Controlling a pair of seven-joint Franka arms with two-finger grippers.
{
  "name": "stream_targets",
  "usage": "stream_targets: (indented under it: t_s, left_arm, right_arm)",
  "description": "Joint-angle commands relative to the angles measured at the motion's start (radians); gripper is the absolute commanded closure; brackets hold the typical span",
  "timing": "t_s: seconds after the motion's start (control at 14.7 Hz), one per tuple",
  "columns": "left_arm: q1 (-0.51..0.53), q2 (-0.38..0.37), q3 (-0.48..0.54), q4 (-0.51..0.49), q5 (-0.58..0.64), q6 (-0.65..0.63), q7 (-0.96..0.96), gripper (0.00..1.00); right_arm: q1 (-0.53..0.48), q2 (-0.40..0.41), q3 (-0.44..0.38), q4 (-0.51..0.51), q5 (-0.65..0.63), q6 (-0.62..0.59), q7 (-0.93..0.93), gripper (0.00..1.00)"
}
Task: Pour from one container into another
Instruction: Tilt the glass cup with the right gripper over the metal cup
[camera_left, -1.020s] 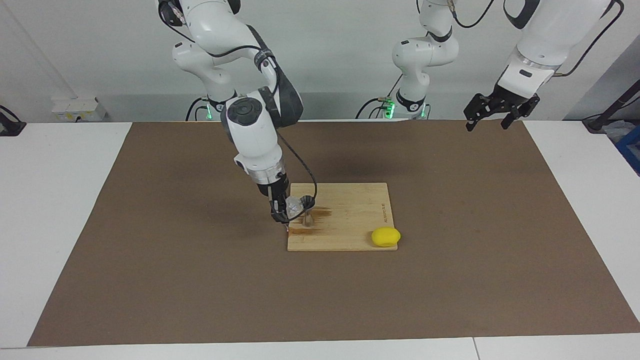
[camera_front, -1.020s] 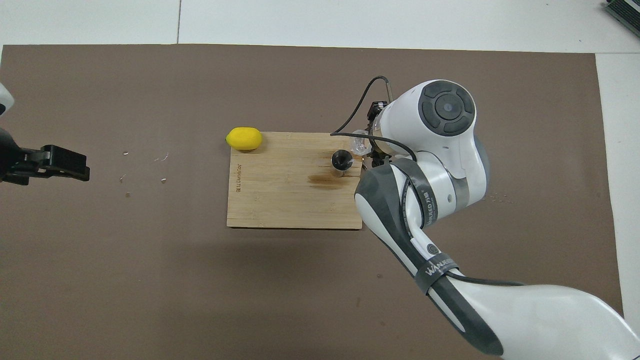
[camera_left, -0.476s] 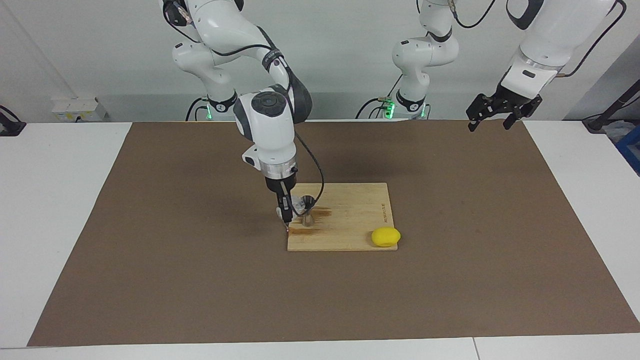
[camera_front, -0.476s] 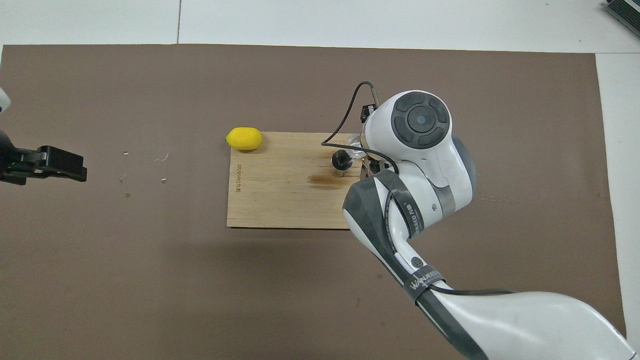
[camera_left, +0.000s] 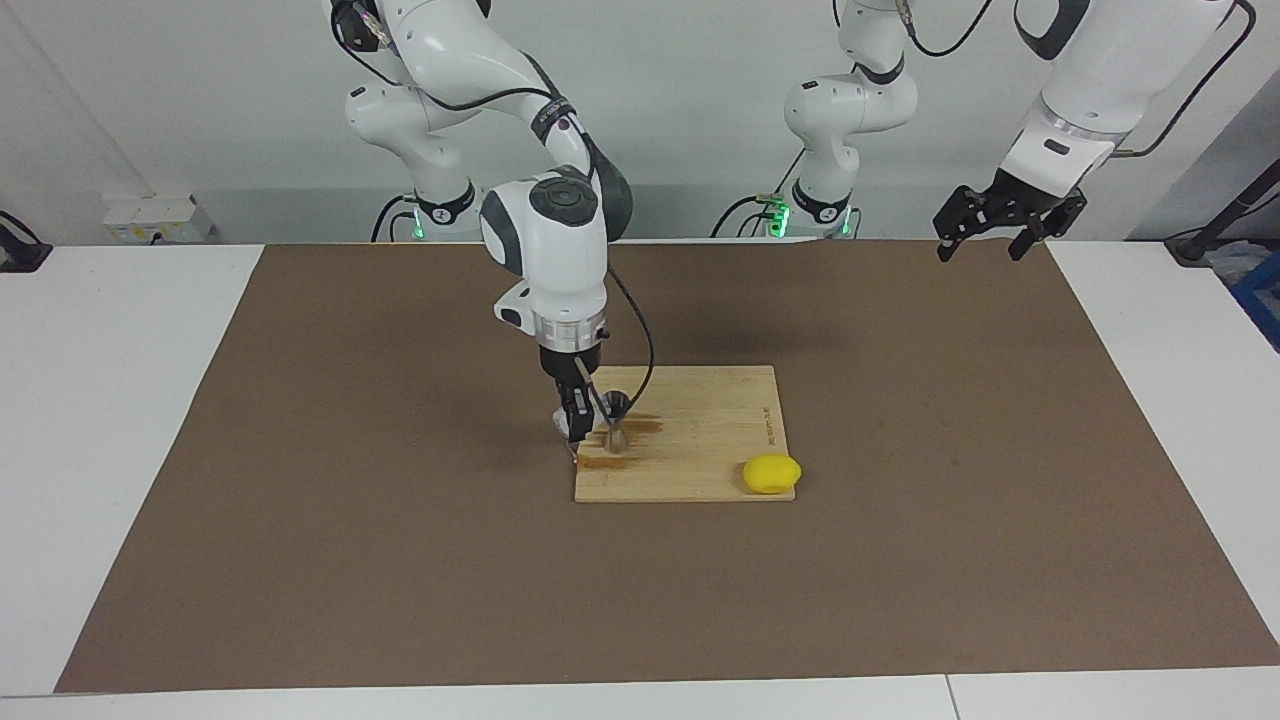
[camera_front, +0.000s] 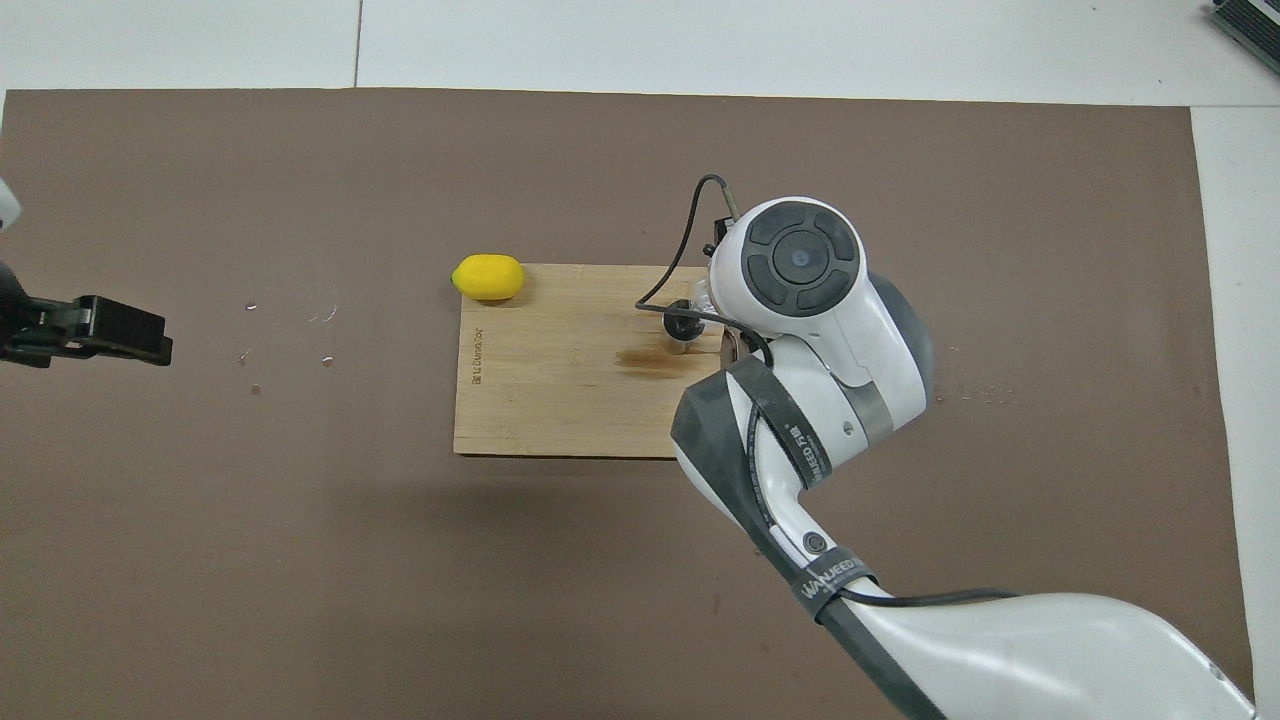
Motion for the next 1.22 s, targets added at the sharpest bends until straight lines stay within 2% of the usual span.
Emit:
stream_targets:
  t_s: [0.0, 0.68, 1.16]
  left_arm:
    - [-0.009, -0.015, 0.005, -0.02, -0.009, 0.005, 0.01, 0.0]
    - [0.001, -0.015, 0.007, -0.02, -0.009, 0.005, 0.01, 0.0]
    - [0.001, -0.015, 0.007, -0.02, -0.008, 0.005, 0.01, 0.0]
  right_arm:
    - [0.01, 0.0, -0.003, 0.015, -0.052, -0.025, 0.032, 1.0]
    - [0.042, -0.006, -0.003, 0.015, -0.151, -0.06, 0.032, 1.0]
    - [0.045, -0.006, -0.004, 0.017, -0.154, -0.069, 0.032, 1.0]
